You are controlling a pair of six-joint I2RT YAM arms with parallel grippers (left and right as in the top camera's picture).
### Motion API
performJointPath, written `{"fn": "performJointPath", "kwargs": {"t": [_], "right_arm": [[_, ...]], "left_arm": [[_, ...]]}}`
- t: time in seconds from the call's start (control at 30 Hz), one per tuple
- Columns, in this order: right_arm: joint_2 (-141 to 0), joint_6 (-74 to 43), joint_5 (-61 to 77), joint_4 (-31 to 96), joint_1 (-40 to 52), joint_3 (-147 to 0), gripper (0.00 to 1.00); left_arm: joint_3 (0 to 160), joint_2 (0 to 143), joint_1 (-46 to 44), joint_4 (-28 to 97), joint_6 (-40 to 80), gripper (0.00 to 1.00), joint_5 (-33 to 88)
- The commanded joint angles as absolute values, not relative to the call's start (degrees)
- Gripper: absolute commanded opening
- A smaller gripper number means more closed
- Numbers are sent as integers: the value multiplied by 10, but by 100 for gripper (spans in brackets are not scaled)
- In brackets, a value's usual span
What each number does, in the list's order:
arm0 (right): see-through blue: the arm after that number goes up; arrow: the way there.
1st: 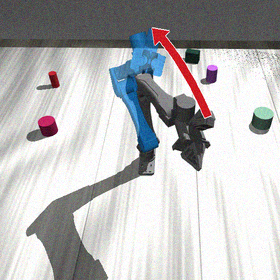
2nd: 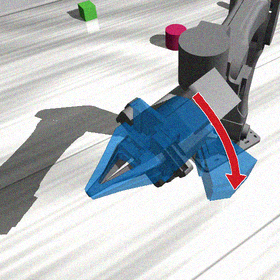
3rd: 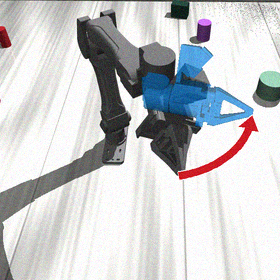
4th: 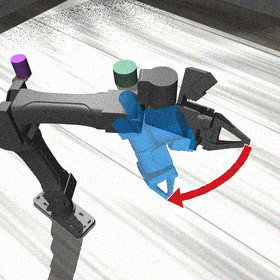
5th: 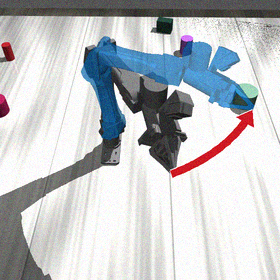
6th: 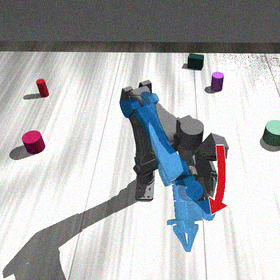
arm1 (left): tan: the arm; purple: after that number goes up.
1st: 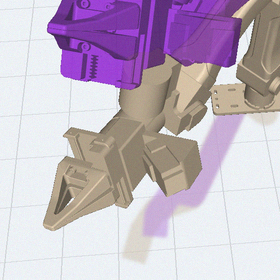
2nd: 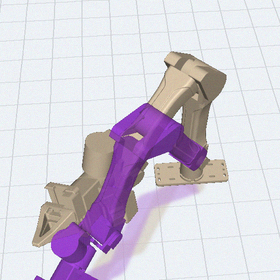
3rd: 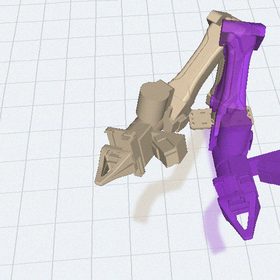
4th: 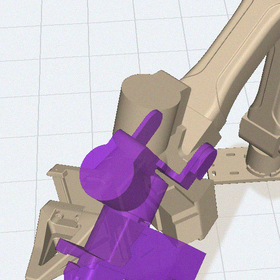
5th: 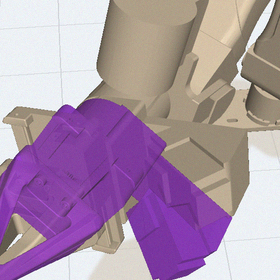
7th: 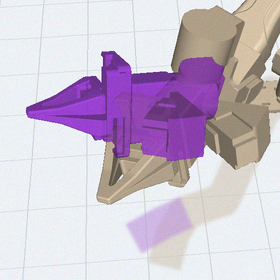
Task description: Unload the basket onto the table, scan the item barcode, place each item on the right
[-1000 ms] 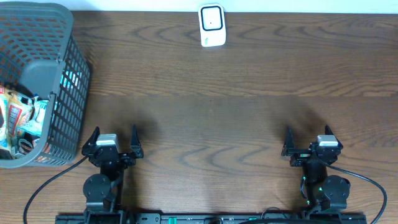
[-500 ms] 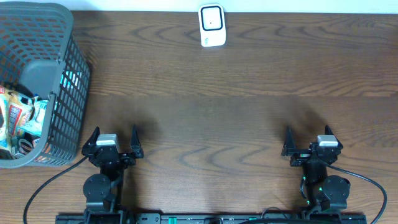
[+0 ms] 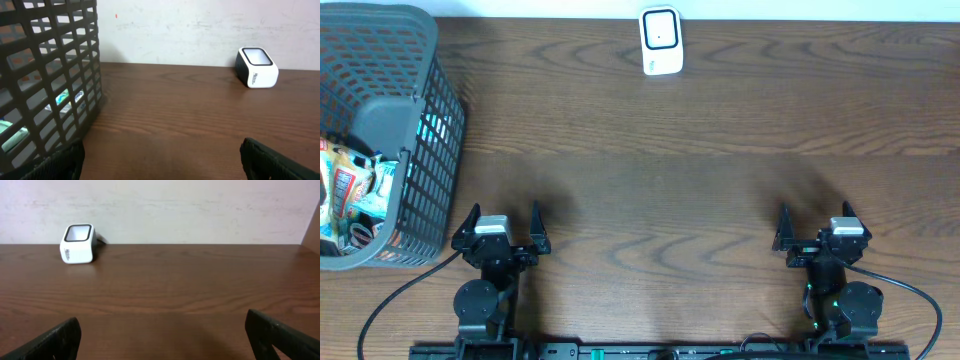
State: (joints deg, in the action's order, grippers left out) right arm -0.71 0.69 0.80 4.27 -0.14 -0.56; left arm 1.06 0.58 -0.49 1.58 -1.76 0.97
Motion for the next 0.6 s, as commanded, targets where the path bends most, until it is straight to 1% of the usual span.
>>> {"fn": "performJointPath", "kwargs": {"t": [0.0, 0.13, 0.2, 0.3, 0.4, 0.57], "right_arm": [[-4, 13, 5, 43, 4, -3, 99], [-4, 13, 5, 43, 4, -3, 99], [-4, 13, 5, 43, 4, -3, 99], [-4, 13, 5, 43, 4, -3, 99], [-4, 13, 5, 43, 4, -3, 99], [-4, 13, 5, 43, 4, -3, 99]], "left_arm": [[2, 2, -7, 42, -23, 97, -6], [2, 2, -7, 28, -23, 98, -6], [2, 2, -7, 24, -23, 98, 13], [2, 2, -7, 13, -43, 98, -18], [2, 2, -7, -22, -42, 98, -20], [2, 2, -7, -126, -43, 97, 79]]}}
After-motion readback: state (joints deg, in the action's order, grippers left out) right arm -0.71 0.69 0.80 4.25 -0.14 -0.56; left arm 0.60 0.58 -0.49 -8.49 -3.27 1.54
